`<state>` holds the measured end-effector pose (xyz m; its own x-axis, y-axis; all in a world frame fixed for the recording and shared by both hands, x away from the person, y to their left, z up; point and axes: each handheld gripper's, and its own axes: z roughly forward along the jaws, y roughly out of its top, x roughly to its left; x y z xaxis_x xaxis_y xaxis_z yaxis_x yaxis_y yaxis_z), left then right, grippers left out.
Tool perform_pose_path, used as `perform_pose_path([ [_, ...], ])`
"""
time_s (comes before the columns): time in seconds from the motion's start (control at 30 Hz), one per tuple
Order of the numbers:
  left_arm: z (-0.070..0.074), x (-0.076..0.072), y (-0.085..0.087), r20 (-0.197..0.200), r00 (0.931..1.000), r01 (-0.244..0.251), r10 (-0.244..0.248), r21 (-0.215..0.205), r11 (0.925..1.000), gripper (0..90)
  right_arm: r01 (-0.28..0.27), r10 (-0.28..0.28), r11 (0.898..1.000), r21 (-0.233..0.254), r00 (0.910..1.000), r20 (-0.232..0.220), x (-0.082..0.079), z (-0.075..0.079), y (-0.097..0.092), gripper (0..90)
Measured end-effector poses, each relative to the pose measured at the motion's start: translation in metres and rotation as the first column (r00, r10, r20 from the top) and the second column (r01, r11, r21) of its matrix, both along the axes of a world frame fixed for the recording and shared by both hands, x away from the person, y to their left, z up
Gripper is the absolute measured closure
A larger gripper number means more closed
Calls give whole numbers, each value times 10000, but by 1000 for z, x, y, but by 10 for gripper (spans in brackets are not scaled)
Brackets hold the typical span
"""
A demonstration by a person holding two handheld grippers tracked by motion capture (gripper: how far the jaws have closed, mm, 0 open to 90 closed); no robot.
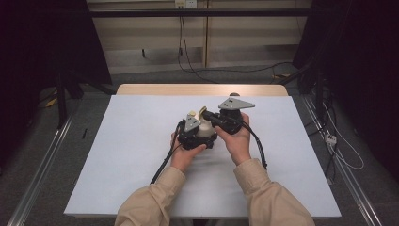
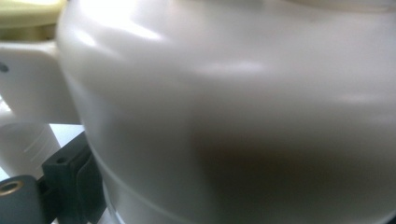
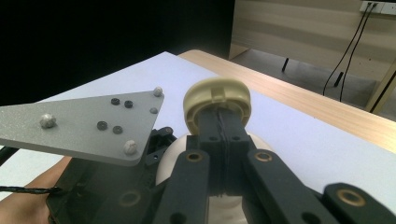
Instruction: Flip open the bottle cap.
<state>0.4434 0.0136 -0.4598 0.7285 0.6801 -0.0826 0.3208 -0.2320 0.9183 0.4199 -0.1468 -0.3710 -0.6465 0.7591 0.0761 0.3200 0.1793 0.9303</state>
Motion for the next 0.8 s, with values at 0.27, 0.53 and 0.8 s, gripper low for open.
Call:
perform_pose_path([
  [0.27, 0, 0, 0, -2, 10000, -3, 3, 2, 10000, 46, -33, 33, 10000, -25, 10000, -9, 1, 0, 1, 897],
  [0.53, 0, 0, 0, -4, 10000, 1, -1, 11, 10000, 46, -45, 45, 10000, -43, 10000, 13, 2, 1, 3, 896],
  [0.8, 0, 0, 0, -5, 10000, -6, 6, 12, 10000, 46, -76, 76, 10000, -24, 10000, -9, 4, 1, 5, 895],
])
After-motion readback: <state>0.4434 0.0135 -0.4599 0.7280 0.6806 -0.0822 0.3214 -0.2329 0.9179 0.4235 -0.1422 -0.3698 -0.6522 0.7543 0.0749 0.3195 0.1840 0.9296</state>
